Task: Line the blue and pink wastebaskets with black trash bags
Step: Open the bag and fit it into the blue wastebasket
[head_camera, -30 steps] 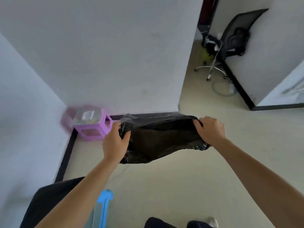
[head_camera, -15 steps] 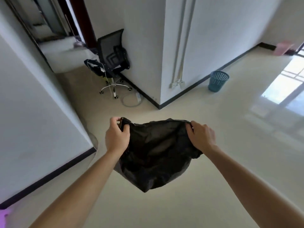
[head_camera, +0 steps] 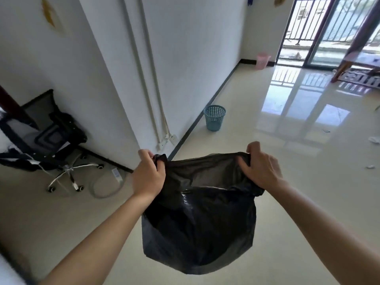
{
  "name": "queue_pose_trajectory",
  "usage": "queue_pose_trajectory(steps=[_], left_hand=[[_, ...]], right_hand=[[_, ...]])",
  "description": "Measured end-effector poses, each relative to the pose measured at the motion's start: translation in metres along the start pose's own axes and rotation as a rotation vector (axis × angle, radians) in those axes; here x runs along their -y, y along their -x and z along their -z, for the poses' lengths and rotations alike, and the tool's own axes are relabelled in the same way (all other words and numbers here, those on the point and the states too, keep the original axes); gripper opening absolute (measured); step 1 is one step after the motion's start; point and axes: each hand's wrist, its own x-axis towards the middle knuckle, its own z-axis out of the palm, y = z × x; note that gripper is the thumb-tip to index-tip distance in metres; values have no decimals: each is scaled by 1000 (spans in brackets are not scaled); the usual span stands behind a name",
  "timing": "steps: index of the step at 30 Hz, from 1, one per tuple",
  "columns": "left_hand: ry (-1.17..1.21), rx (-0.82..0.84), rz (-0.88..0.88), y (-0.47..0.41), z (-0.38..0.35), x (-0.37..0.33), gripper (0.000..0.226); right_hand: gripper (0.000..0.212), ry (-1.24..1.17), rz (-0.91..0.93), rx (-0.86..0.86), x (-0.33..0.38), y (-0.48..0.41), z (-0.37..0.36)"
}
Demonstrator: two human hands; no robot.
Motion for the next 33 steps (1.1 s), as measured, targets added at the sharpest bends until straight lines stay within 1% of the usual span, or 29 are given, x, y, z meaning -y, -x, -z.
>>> queue_pose_trajectory(steps=[2,4,5,7,9,11,13,15,17,19,21,24,25,27,30,33], left_hand=[[-31,61,-109,-59,-36,-16,27],[-87,124,-267,-105,-70,-38,24],[-120,152,-342,-125,-90,-48,22],[-175,200,-467,-162,-137,-70,16],[-224,248,-554,-197,-187,-88,11],[-264,296,-583,-232,-250,-108,9],[-303,349,-575,-257,-289,-122,11],[-340,379,-569,-295,-338,-142,17],[-417,394,-587,-339,-375,-165,21],[-479,390,-594,-381,-401,-184,24],[-494,376,-548,-422,-424,-195,29],[-461,374,-457,-480,-464,-196,35],[-450,373,-430,-501,-482,-193,37],[-460,371,-382,-543,-522,-183,38],[-496,365,-345,-610,-586,-165,41],[-551,401,-306,-684,-643,-163,45]], right_hand=[[26,6,-2,-34,-25,-39,2],[17,76,29,-74,-54,-69,3],[17,125,41,-93,-71,-83,1],[24,181,34,-76,-109,-113,-6],[25,173,-4,-55,-150,-146,-20],[19,134,-61,-23,-197,-190,-39],[8,115,-94,73,-222,-224,-51],[15,77,-113,197,-258,-277,-60],[21,86,-96,305,-289,-339,-62],[38,84,-60,382,-307,-399,-61],[58,84,-20,453,-322,-459,-67],[81,203,108,592,-338,-543,-89],[85,266,143,629,-344,-572,-99],[85,367,183,663,-356,-627,-125],[94,446,196,660,-374,-707,-167],[91,487,176,622,-389,-794,-196]])
